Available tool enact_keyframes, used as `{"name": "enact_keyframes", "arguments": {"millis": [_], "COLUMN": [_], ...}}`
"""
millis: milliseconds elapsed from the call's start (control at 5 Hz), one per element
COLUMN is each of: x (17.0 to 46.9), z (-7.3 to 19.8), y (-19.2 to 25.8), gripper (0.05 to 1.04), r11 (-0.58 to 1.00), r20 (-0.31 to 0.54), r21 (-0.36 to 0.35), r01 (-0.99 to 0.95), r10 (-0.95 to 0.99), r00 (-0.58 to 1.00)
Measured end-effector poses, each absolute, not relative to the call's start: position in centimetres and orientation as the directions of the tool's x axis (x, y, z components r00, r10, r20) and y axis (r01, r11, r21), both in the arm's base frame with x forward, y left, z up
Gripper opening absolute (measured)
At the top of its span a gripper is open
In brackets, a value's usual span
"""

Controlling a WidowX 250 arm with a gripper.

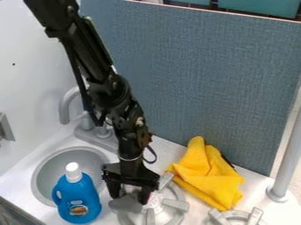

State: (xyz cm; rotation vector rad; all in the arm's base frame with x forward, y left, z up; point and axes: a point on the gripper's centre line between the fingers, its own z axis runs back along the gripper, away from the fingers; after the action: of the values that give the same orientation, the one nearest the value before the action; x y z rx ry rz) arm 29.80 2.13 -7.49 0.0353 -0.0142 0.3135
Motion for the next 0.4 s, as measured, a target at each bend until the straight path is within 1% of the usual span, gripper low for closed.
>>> {"name": "enact_keyframes", "arguments": {"millis": [200,400], "x": [30.1,30.1], "z": [-5.5,-3.9], "y": [2.0,0.7], "gripper": [1.009,1.009], "r11": [0.942,0.945], "r20": [0.077,0.111], "r21": [0.039,0.034], "r01": [-0.334,-0.326], "r10": [0.331,0.320], "r00": [0.941,0.941]}}
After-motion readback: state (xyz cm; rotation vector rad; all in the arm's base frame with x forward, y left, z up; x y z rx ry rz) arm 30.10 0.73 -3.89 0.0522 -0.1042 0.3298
